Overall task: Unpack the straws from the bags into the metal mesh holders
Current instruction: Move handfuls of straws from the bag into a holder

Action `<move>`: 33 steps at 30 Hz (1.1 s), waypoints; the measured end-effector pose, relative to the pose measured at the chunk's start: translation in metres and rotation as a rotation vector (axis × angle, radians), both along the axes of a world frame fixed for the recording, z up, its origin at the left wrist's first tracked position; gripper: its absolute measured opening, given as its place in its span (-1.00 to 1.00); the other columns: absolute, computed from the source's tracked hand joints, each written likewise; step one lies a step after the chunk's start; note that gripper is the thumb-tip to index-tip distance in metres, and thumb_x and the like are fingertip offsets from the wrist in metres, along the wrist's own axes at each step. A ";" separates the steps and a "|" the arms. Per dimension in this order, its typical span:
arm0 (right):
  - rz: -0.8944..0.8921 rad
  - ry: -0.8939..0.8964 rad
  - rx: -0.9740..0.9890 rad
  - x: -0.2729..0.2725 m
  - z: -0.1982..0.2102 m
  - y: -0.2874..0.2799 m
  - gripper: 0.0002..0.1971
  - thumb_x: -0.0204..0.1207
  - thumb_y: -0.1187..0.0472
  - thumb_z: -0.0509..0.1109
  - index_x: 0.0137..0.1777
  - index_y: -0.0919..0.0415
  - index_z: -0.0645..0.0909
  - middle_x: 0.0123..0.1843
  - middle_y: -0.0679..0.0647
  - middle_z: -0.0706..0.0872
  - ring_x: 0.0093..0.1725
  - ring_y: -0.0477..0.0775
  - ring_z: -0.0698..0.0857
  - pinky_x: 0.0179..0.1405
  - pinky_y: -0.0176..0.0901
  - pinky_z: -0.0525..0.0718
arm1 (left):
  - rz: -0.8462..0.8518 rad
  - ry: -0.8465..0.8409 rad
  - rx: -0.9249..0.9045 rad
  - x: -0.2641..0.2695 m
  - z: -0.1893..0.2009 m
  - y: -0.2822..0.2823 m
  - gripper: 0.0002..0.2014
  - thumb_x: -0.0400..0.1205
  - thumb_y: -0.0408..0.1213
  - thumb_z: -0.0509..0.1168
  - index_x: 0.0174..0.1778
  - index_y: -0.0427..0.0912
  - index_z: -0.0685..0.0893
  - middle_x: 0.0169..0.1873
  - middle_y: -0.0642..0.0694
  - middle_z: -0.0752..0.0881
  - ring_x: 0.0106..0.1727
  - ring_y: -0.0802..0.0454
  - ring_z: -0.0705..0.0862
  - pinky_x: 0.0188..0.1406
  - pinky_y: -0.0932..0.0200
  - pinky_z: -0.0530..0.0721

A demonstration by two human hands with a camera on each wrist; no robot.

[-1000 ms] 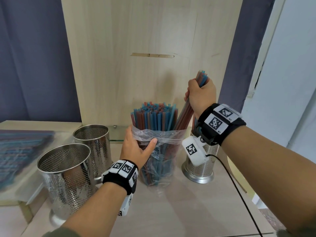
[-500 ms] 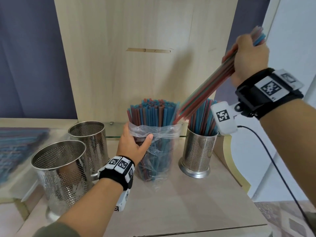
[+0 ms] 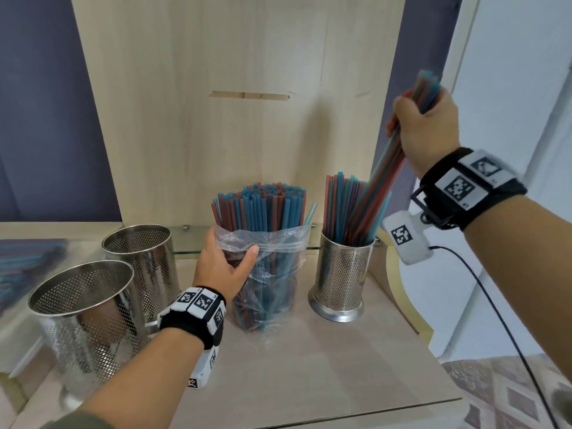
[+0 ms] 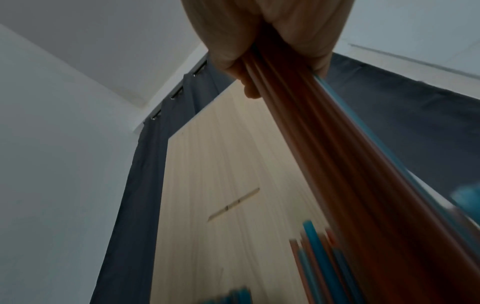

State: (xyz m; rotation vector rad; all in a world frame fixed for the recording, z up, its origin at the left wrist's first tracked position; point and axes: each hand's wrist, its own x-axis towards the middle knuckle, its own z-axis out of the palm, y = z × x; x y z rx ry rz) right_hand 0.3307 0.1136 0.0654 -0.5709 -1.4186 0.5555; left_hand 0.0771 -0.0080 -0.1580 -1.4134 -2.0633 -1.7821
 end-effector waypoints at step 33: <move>-0.332 -0.464 0.180 -0.038 -0.113 0.013 -0.46 0.61 0.16 0.36 0.56 0.30 0.38 0.49 0.23 0.52 0.46 0.23 0.47 0.49 -0.07 0.38 | -0.004 0.032 0.003 -0.007 -0.007 0.005 -0.14 0.38 0.37 0.33 0.41 -0.20 0.37 0.13 -0.11 0.70 0.10 -0.07 0.71 0.09 -0.05 0.74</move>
